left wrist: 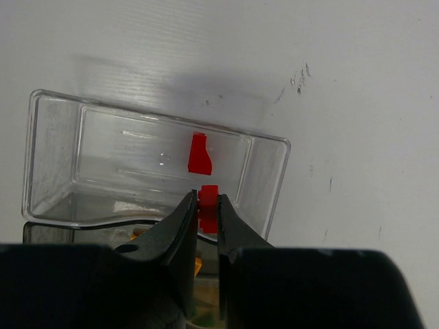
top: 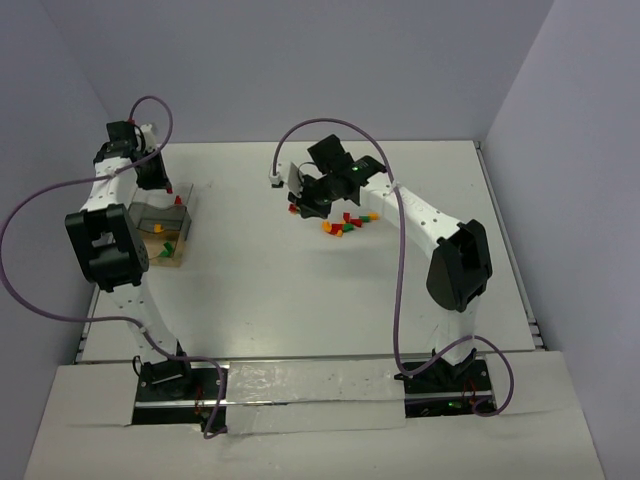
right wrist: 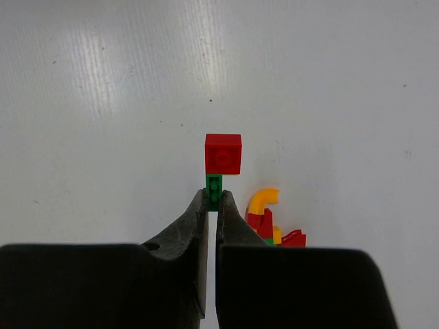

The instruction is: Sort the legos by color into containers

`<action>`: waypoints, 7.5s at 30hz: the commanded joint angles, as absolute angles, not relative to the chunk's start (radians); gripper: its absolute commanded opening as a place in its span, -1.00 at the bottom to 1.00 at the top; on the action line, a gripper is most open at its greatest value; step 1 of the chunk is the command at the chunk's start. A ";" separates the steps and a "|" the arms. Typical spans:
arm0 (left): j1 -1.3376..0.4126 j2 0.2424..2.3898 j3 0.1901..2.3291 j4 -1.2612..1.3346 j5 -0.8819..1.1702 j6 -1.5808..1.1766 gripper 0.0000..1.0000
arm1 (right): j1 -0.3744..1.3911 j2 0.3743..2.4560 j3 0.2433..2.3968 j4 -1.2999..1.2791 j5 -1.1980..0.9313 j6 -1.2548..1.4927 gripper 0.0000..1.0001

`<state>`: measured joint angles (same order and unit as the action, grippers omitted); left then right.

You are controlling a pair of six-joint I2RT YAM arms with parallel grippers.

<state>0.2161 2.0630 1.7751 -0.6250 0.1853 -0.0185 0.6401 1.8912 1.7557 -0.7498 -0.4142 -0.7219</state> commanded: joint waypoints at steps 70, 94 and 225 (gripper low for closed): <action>-0.192 1.884 1.646 -0.561 1.015 -0.336 -0.01 | 0.703 1.940 1.934 -0.669 -0.312 -0.656 -1.00; -0.199 1.885 1.650 -0.535 1.087 -0.328 -1.00 | 0.716 1.927 1.891 -0.643 -0.261 -0.686 -1.00; -0.133 1.860 1.566 -0.470 1.034 -0.383 -1.00 | 0.713 1.912 1.842 -0.630 -0.206 -0.694 -1.00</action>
